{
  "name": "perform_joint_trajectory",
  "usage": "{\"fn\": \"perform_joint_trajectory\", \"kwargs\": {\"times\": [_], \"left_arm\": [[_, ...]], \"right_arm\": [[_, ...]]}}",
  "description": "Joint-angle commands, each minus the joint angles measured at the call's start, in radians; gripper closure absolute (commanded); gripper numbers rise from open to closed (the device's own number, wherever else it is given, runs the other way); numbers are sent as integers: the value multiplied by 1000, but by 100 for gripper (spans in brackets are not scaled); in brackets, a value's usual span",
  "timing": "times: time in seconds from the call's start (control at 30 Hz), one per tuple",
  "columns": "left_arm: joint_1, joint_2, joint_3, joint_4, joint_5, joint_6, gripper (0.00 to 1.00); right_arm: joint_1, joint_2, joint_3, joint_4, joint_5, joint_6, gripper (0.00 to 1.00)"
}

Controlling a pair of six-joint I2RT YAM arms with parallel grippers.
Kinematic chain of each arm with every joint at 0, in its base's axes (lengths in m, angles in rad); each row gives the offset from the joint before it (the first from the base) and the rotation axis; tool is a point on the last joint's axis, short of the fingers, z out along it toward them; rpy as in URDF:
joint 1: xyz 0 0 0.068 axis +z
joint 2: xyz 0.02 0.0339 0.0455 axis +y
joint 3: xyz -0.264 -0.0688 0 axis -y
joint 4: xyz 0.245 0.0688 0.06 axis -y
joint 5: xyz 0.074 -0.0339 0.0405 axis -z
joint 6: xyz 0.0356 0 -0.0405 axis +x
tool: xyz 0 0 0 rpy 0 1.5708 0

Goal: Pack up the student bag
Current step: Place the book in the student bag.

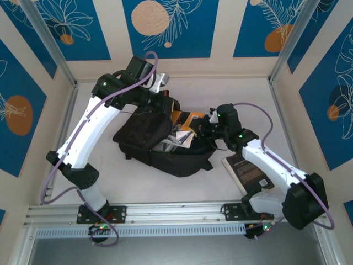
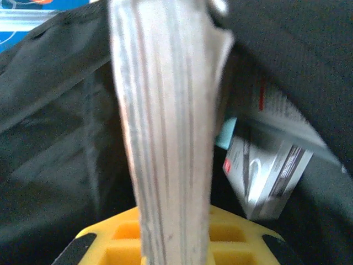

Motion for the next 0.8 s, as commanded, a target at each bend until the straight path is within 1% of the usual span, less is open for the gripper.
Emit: {"fn": "perform_joint_trajectory", "kwargs": {"times": [0.0,0.17,0.23,0.33,0.43,0.5,0.6,0.7,0.77], "left_arm": [[-10,-9,60,128,78,-20,100],[-14,5,59,153,87,-38,100],[-16,9,59,162,89,-44,100],[-17,17,58,169,87,-52,100],[-17,20,56,168,58,-54,100],[-12,15,55,163,34,-52,100],[3,-2,23,166,2,-50,100],[28,-36,-52,183,-35,-59,100],[50,-62,-116,201,-81,-67,100]], "right_arm": [[35,73,70,61,95,-61,99],[77,183,122,95,122,-58,95],[97,224,148,103,134,-57,91],[131,297,202,122,136,-68,80],[143,356,252,103,124,-82,62],[138,353,257,96,112,-96,54],[124,300,251,38,128,-155,44],[101,241,269,-73,107,-244,40],[86,194,277,-154,97,-305,36]]}}
